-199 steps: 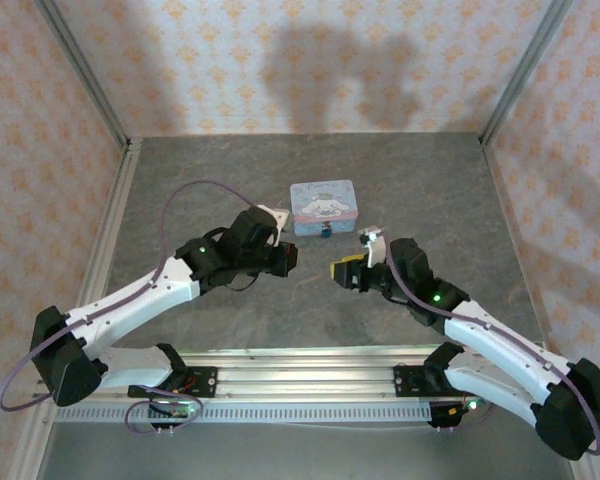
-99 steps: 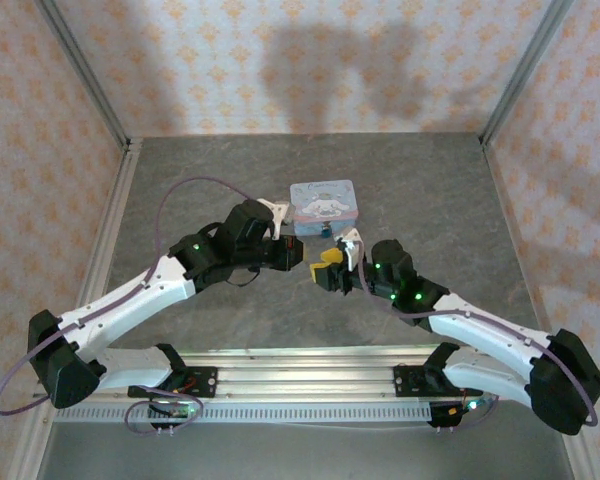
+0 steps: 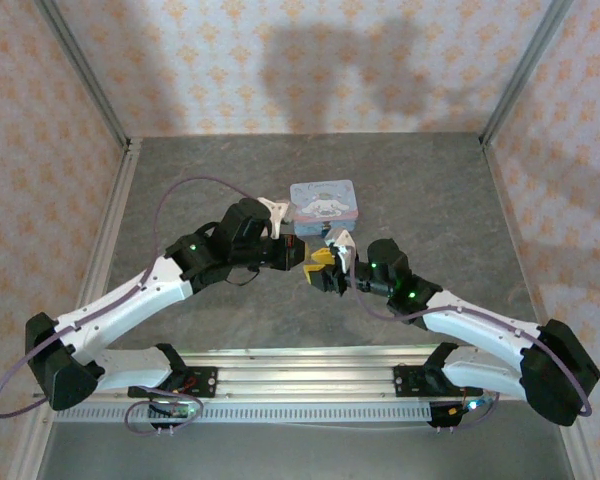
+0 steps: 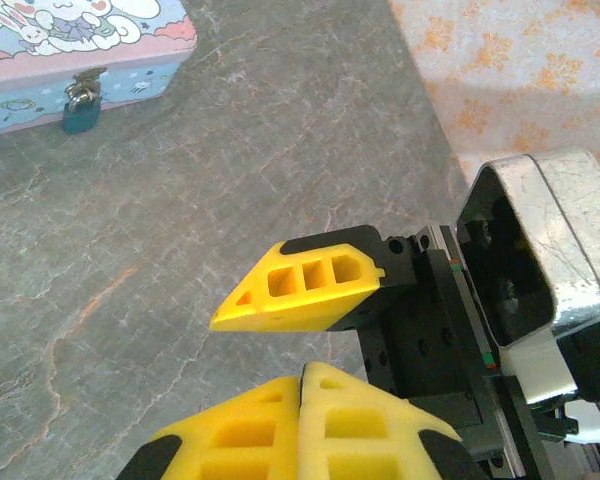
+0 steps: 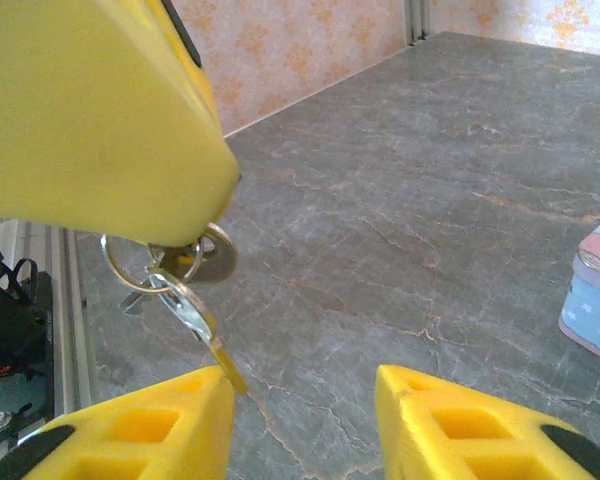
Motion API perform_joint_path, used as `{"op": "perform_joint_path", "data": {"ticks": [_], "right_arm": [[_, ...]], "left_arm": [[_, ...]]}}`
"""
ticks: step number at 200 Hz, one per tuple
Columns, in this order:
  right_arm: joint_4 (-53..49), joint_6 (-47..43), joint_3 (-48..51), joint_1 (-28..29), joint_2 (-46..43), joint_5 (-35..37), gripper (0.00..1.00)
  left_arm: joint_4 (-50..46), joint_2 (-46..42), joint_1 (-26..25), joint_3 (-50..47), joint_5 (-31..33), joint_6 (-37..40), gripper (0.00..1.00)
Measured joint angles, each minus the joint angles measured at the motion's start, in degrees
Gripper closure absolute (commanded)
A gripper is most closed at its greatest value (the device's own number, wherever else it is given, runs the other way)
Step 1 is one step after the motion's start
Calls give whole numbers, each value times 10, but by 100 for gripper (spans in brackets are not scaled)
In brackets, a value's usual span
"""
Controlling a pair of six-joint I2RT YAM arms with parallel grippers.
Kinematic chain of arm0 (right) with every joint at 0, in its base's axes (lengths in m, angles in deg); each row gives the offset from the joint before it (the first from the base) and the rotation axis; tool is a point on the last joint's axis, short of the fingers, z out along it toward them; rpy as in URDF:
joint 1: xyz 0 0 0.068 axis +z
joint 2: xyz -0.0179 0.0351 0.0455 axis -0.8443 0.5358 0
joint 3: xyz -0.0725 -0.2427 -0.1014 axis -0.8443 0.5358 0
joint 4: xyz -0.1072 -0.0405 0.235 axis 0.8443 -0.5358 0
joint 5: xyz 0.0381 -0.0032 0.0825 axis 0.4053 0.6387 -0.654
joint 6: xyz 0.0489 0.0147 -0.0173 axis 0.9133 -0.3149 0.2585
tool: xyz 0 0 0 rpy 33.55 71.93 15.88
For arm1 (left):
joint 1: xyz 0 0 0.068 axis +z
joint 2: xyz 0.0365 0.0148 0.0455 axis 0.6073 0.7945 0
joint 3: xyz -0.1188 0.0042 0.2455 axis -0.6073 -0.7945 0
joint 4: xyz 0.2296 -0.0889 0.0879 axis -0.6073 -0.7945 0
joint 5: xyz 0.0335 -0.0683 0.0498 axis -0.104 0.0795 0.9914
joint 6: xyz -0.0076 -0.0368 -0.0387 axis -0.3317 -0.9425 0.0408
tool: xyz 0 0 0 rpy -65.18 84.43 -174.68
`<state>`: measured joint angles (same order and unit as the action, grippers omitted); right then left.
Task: Unlock the padlock with the key
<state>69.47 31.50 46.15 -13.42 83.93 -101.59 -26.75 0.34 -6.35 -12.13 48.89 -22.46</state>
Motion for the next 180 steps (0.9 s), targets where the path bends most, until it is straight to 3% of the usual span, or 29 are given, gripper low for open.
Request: {"op": "perform_joint_path", "data": {"ticks": [45, 83, 109, 132, 180], "right_arm": [[9, -15, 0, 0, 0, -20, 63], [9, -30, 0, 0, 0, -30, 87], [8, -38, 0, 0, -2, -32, 95], [3, -46, 0, 0, -9, -31, 100], [-33, -58, 0, 0, -37, -32, 100]], "left_arm": [[1, -1, 0, 0, -11, 0, 100], [4, -1, 0, 0, -22, 0, 100], [4, -1, 0, 0, -26, 1, 100], [4, -1, 0, 0, -31, 1, 100], [9, -9, 0, -8, -41, 1, 100]]}}
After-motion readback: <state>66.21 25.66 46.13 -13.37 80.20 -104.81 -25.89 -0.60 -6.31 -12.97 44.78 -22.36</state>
